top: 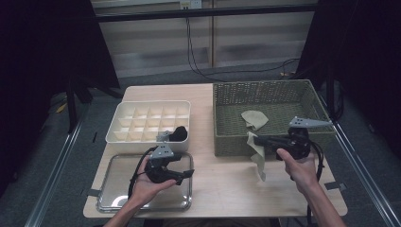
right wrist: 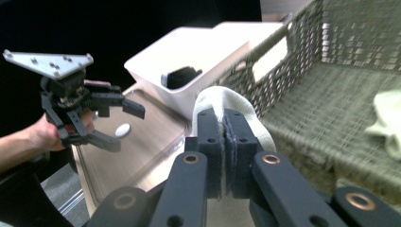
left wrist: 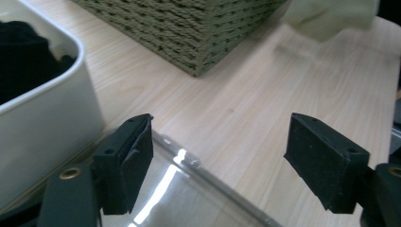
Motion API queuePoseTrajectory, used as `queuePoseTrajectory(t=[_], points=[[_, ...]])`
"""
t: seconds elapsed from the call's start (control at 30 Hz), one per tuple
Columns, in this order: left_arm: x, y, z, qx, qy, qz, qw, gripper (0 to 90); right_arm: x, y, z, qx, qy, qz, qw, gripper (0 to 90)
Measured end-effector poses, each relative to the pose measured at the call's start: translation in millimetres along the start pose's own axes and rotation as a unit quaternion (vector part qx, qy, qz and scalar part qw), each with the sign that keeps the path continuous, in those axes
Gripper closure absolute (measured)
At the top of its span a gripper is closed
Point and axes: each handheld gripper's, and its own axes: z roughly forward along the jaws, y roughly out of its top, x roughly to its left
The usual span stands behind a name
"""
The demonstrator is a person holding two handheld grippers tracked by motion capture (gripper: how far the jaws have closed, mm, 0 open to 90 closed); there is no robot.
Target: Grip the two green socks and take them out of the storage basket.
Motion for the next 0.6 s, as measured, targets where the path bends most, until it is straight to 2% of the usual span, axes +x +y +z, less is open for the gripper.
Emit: queuePoseTrajectory(t=[0.2, 0.33, 0.6], points=[[-4.6, -5.0, 3.7, 0.008, -0.019, 0.004, 0.9998, 30.5, -2.4, -18.3, 19.6, 0.022, 0.008, 0.007, 0.9997, 86.7], [-8.1, -6.4, 8.4, 0.016, -0.025, 0.008, 0.9995, 31.9, 1.4, -28.9, 33.4, 0.045, 0.016, 0.003, 0.9989, 86.6], [-11.5, -8.8, 10.4, 0.024, -0.034, 0.015, 0.999, 35.5, 5.8, -42.7, 52.2, 0.065, 0.026, 0.003, 0.9976, 86.5]])
